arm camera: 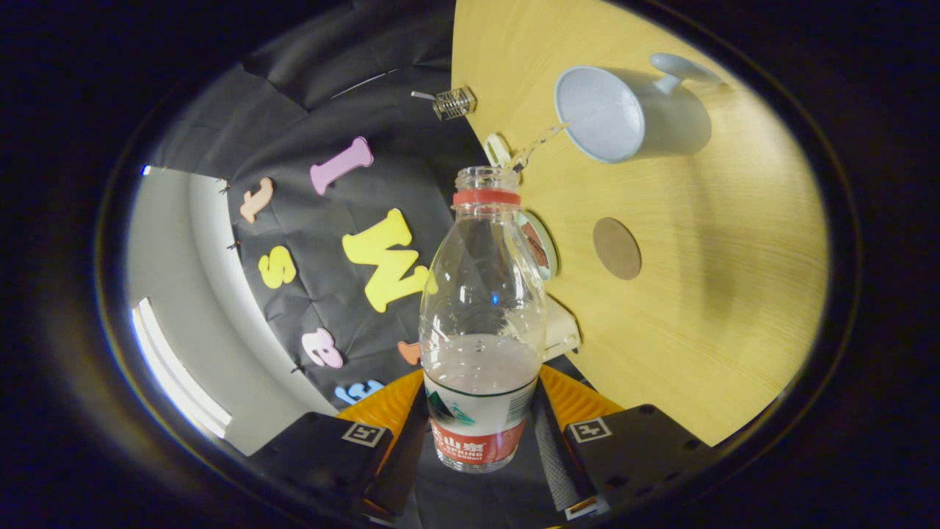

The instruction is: Take the bottle from table, then pour the juice into the cup, finally place the bottle on the coaster

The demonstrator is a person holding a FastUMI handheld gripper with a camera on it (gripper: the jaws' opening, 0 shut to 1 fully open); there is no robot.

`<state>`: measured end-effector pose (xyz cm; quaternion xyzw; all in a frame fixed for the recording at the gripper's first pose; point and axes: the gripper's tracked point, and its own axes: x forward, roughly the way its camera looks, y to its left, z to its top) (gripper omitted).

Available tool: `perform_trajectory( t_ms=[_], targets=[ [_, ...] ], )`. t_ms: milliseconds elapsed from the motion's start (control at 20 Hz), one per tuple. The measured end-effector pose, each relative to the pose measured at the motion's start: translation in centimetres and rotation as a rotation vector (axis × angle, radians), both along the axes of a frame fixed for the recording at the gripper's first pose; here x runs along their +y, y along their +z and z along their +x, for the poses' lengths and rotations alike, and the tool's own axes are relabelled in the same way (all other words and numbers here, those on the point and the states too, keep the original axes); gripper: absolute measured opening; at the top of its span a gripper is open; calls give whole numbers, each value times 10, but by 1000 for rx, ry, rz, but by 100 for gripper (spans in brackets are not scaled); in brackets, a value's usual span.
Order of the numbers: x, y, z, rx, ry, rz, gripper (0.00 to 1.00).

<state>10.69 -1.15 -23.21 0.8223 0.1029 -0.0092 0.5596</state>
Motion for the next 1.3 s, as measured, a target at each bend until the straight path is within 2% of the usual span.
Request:
perform_trajectory(
  t_ms=[1000, 1300],
  targets=[
    [-18, 26, 13, 32, -21, 156, 75],
    [-19, 26, 13, 38, -11, 141, 75]
  ],
)
